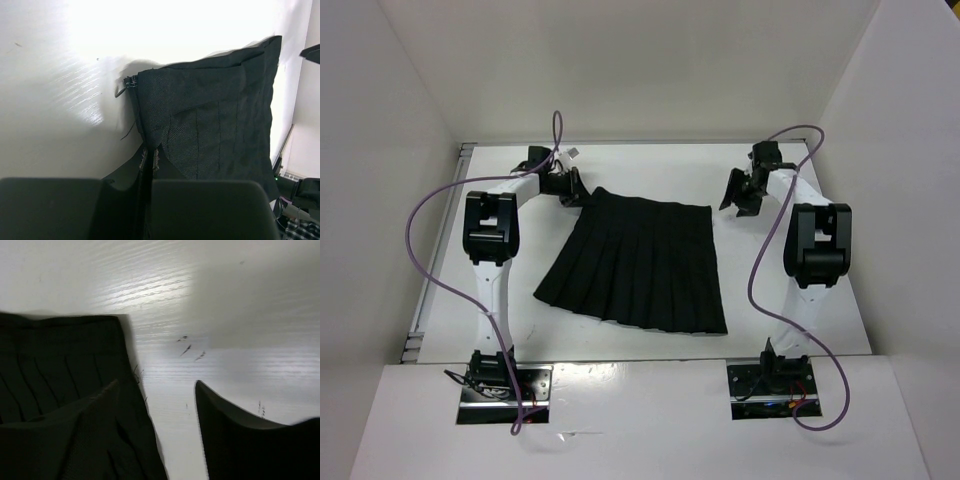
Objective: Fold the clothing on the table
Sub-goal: Flatten the skirt out, then fold the skirt
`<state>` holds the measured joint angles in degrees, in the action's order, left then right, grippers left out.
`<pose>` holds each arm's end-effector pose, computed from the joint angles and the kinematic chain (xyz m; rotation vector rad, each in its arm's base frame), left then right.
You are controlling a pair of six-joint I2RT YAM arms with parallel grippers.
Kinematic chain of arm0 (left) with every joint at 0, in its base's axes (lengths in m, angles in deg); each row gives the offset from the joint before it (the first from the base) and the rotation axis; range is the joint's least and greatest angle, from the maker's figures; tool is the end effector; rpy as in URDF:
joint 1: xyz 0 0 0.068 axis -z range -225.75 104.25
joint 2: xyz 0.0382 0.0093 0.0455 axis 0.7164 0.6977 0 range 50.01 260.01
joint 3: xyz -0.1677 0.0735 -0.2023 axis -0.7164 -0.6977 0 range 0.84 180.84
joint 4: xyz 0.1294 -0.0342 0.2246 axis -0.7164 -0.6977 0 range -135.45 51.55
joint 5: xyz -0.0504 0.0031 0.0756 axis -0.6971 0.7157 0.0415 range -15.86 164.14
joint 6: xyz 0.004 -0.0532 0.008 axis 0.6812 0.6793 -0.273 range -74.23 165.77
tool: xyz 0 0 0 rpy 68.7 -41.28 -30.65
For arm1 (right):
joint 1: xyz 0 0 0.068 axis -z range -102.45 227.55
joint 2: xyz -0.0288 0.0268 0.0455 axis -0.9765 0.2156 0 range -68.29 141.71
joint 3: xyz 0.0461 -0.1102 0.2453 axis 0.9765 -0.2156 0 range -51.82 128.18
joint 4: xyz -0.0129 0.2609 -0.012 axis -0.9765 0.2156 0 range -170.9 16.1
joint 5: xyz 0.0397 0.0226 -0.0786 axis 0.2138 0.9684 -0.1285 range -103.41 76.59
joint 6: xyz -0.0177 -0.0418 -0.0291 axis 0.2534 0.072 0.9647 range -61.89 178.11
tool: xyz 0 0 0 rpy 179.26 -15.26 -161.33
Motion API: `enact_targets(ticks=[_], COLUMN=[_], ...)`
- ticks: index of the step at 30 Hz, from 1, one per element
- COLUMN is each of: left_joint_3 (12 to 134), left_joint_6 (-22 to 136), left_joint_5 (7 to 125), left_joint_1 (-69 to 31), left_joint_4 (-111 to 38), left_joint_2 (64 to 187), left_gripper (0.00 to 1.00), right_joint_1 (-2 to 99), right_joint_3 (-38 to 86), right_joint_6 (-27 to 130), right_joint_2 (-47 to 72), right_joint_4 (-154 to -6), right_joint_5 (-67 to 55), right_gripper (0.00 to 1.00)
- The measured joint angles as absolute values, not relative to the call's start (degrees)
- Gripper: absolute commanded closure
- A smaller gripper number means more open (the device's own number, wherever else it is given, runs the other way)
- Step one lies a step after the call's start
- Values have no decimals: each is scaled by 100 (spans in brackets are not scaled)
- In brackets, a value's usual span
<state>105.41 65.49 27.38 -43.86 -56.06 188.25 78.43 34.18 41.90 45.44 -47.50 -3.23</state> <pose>0.5144 -0.0431 0.1267 -0.0113 2.4115 -1.1697 0.4236 -0.0001 0.1987 0.3334 2.6273 0.3246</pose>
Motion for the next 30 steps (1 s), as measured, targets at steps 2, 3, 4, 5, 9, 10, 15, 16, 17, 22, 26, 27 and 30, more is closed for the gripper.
enact_targets(ticks=[2,3,4,5,9,10,15,16,17,22,26,27,30], left_joint_3=[10541,10541,10541,10541,10541,10541,10541,10541,10541,10541,10552,10552,10550], left_joint_6=[6549,6549,6549,6549,6543,6543,6543,6543,6543,6547,6567,6565,6573], left_joint_5=[2740,2740,2740,2738,2740,2740,2740,2740,2740,2729,2546,2511,2458], left_joint_1=[-4378,-4373,-4373,-4371,-4369,-4369,-4369,-4369,-4369,-4369,-4371,-4371,-4369], left_joint_4=[-5601,-5601,-5599,-5597,-5597,-5597,-5599,-5599,-5599,-5597,-5601,-5628,-5665], left_joint_2=[18825,18825,18825,18825,18825,18825,18825,18825,18825,18842,18906,18906,18829], left_gripper=[100,100,100,100,100,100,100,100,100,100,100,100,100], right_joint_1=[7843,7843,7843,7835,7804,7787,7607,7568,7522,7398,7382,7376,7365], right_joint_3=[3425,3429,3440,3451,3560,3634,3884,3897,3916,3986,4008,4013,4113], right_joint_6=[4241,4260,4278,4282,4258,4267,4252,4249,4252,4186,4149,4151,4149], right_joint_2=[4653,4747,4848,4961,5311,5363,5595,5619,5645,5849,5816,5766,5444], right_joint_4=[-4767,-4776,-4791,-4811,-4839,-4870,-4983,-5001,-5005,-5053,-5016,-4964,-4677], right_joint_5=[-42,105,243,363,813,905,1226,1268,1309,1600,1561,1438,1014], right_gripper=[50,56,58,58,58,58,56,58,68,100,100,100,100])
